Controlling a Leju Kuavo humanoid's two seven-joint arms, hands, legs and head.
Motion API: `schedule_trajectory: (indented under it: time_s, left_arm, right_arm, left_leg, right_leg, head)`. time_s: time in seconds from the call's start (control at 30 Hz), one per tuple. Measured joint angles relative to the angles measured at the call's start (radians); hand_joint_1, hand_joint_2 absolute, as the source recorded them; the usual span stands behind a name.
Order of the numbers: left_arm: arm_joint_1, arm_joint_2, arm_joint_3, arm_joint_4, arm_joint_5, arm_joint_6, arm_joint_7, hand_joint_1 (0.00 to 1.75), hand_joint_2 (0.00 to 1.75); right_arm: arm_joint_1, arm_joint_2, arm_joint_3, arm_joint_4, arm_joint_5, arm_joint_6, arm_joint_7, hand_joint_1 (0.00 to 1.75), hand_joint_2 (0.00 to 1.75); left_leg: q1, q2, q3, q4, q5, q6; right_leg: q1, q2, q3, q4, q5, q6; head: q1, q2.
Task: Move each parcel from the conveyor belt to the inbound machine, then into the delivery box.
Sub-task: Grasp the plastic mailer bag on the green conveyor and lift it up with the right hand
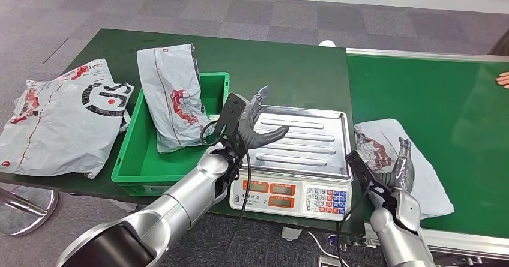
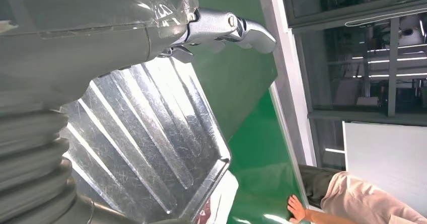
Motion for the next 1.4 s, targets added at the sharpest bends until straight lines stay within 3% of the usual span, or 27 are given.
schedule_trajectory:
  time_s: [0.17,0.37,0.6,0.73,0.9,1.07,1.4]
  left_arm:
    - [0.000,0.001,-0.003,0.018,-0.025,0.006,-0.019,0.00,1.75]
    - [0.000,0.004,-0.001,0.031,-0.055,0.005,-0.027,0.00,1.75]
    - [0.000,0.018,0.041,0.035,-0.106,0.007,-0.037,0.00,1.75]
    - [0.000,0.023,0.065,0.035,-0.123,0.007,-0.040,0.00,1.75]
    - [0.002,0.029,0.102,0.034,-0.156,0.004,-0.049,0.00,1.75]
    - [0.007,0.033,0.146,0.033,-0.179,-0.006,-0.055,0.00,1.75]
    - [0.028,0.035,0.264,0.021,-0.266,-0.032,-0.064,0.00,1.75]
  right_arm:
    - [0.057,-0.014,-0.031,-0.035,0.023,0.171,0.080,0.00,1.75]
    - [0.091,-0.026,-0.041,-0.049,0.055,0.281,0.120,0.00,1.75]
    - [0.130,-0.013,-0.042,-0.151,0.175,0.483,0.215,0.00,1.75]
    - [0.137,0.001,-0.049,-0.190,0.187,0.534,0.208,1.75,1.75]
    - [0.115,0.007,-0.064,-0.189,0.152,0.582,0.127,1.75,1.75]
    - [0.075,0.004,-0.074,-0.160,0.145,0.561,0.096,1.75,1.75]
    - [0.060,0.014,-0.075,-0.237,0.220,0.468,0.162,1.75,1.75]
  left_leg:
    - [0.000,0.001,0.000,0.000,0.000,0.000]
    - [0.000,0.000,0.000,0.000,0.000,0.000]
    - [0.000,-0.003,0.000,0.000,0.000,0.001]
    - [0.000,-0.003,0.000,0.000,0.000,0.001]
    - [0.000,-0.002,0.000,0.000,0.000,0.001]
    - [0.000,-0.001,0.001,0.000,0.001,0.001]
    - [0.000,-0.001,0.000,-0.001,0.001,0.000]
  right_leg:
    - [0.000,0.000,0.000,0.000,0.000,0.000]
    - [0.000,-0.001,0.001,0.000,0.000,0.000]
    - [0.000,-0.005,0.002,0.000,-0.001,0.001]
    - [0.000,-0.005,0.002,0.000,-0.001,0.001]
    - [0.000,-0.003,0.003,0.000,-0.001,0.001]
    - [0.000,-0.002,0.003,0.000,0.000,0.001]
    - [0.000,-0.001,0.001,0.000,0.000,0.000]
  head:
    - [0.000,0.000]
    - [0.000,0.000]
    - [0.000,0.000]
    - [0.000,0.000]
    - [0.000,0.000]
    - [0.000,0.000]
    - [0.000,0.000]
